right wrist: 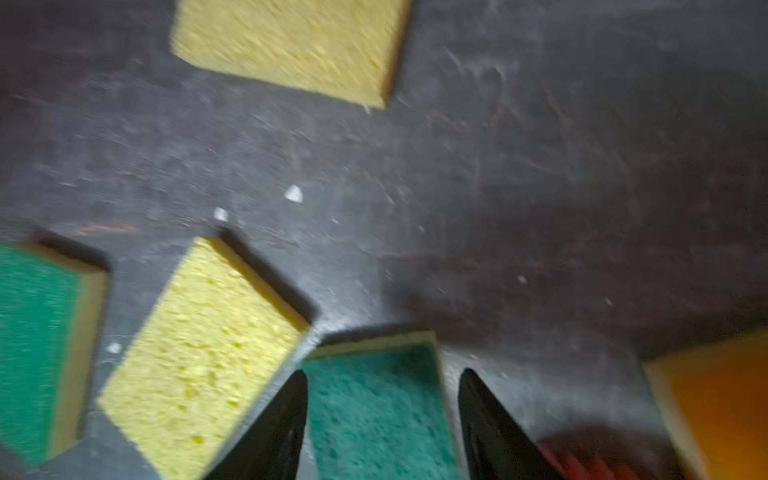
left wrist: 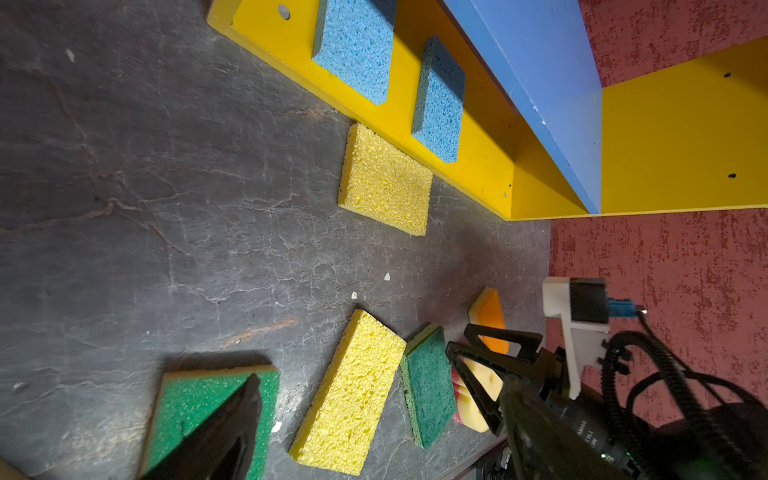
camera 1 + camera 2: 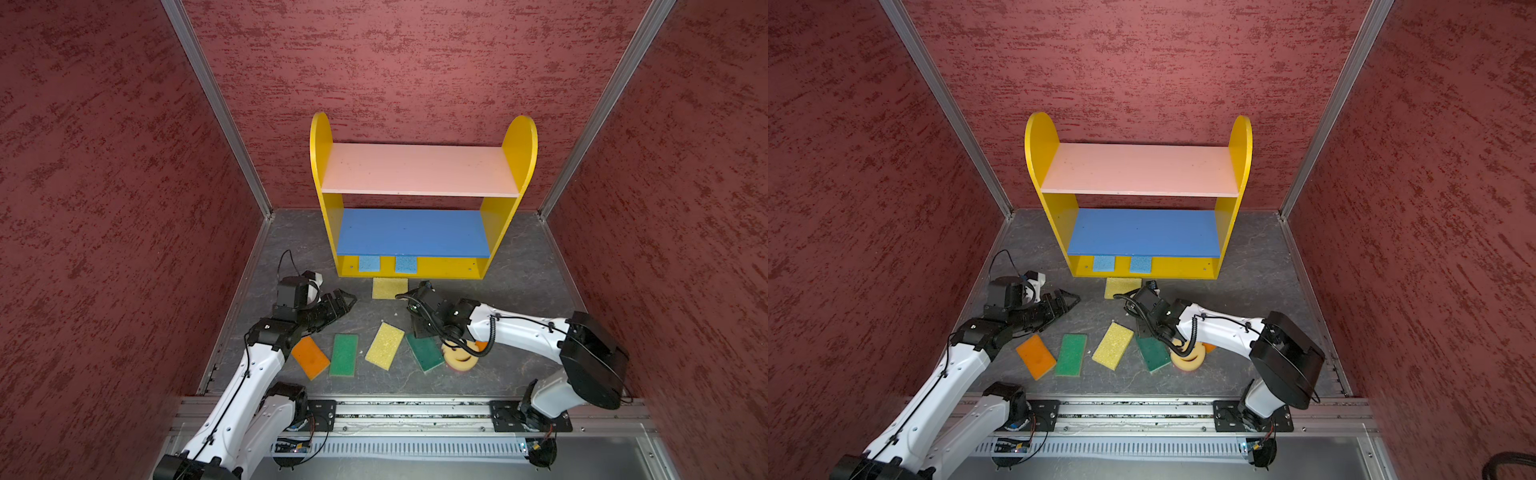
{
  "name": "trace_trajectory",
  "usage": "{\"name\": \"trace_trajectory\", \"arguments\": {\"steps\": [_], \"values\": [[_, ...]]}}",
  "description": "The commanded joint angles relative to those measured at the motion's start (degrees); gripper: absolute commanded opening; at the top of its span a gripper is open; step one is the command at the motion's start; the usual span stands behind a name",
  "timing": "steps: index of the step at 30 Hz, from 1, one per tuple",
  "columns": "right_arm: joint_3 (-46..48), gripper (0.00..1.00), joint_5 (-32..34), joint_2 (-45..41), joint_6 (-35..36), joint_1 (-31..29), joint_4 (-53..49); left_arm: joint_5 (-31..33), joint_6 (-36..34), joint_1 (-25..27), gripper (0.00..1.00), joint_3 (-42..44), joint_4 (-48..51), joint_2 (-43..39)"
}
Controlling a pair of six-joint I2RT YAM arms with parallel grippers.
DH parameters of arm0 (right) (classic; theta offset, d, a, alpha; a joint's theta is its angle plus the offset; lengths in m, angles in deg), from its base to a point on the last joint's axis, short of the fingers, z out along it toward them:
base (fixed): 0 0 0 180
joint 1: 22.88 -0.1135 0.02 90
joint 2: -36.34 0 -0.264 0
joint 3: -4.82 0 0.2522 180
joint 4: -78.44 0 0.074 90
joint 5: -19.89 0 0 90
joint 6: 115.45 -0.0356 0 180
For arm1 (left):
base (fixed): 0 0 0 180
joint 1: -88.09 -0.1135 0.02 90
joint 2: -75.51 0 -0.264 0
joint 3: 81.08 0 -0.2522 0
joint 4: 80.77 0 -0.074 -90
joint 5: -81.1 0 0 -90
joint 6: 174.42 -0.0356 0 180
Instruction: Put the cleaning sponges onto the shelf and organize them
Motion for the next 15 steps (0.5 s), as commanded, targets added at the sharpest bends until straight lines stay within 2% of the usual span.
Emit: {"name": "trace_trajectory", "arguments": {"steps": [1, 4, 6, 8, 10, 15], "values": [[2.01, 0.68, 4.23, -2.06, -1.60, 0.03, -3.48, -0.52, -0.83, -0.42, 0.90, -0.86, 0.11, -0.47], [3.70, 0.69, 3.98, -0.72, -1.56, 0.21, -0.95, -1.07, -0.72, -0.42, 0.91, -1.03, 0.21, -0.28], [4.21, 0.62, 2.27, 0.99, -1.18, 0.30, 1.61, -0.52, -0.69, -0.42, 0.91, -0.74, 0.04, -0.31], [3.85, 0.49, 0.82, 3.23, -0.79, 0.28, 3.93, -0.44, -0.53, -0.48, 0.91, -0.67, -0.17, 0.24], [3.27, 0.40, 0.43, 4.77, -0.70, 0.46, 5.74, -0.95, -0.37, -0.43, 0.91, -1.04, -0.30, 0.83], [2.46, 0.34, 0.20, 7.20, 0.68, 3.83, 9.40, -0.44, -0.36, -0.53, 0.91, -1.15, -1.14, 1.70]]}}
